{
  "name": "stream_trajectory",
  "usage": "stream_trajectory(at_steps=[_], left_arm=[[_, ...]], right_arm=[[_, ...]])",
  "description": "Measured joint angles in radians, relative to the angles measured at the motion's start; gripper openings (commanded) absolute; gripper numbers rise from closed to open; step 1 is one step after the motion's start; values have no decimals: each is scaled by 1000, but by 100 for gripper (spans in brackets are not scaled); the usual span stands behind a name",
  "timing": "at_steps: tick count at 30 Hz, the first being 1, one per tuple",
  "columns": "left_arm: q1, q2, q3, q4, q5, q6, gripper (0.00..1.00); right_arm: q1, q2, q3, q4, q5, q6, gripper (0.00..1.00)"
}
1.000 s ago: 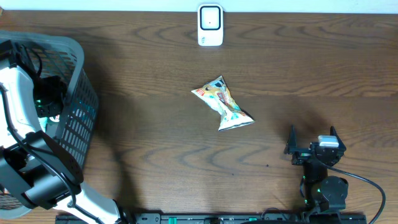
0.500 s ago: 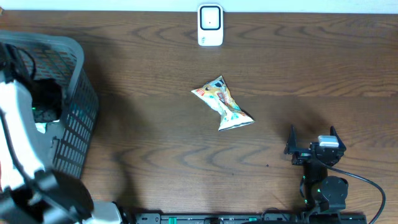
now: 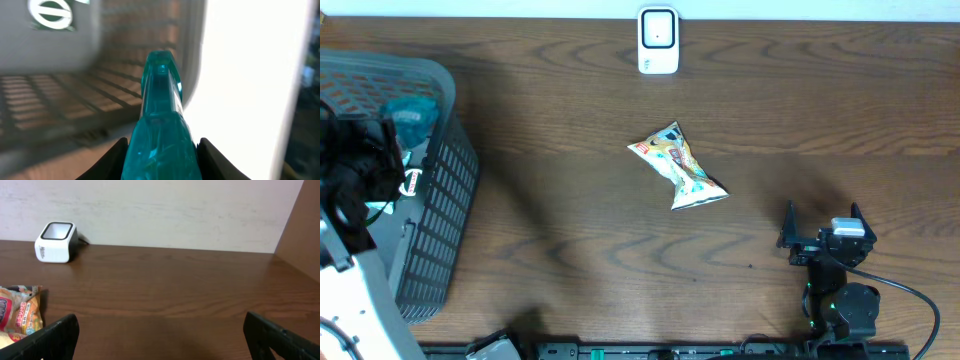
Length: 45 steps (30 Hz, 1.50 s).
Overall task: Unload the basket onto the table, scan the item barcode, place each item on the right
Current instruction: 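Carry the blue bottle out and set it beside the snack bag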
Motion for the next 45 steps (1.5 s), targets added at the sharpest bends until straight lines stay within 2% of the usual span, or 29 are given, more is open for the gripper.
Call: stream_trajectory(at_steps=[5, 14, 18, 23, 29, 45], left_arm=[[-109, -26, 0, 47, 86, 0, 16], [-498, 37, 0, 102, 110, 39, 16], [-661, 109, 0, 76, 51, 87, 16], [-811, 237, 0, -71, -121, 116, 16], [-893, 420, 0, -169, -225, 132, 16], [-900, 660, 0, -158, -254, 132, 17]], right_arm=[[0, 0, 0, 0, 0, 0, 99], [0, 0, 0, 0, 0, 0, 99], [0, 0, 0, 0, 0, 0, 99], [0, 0, 0, 0, 0, 0, 99], [0, 0, 0, 0, 0, 0, 99], [0, 0, 0, 0, 0, 0, 99]])
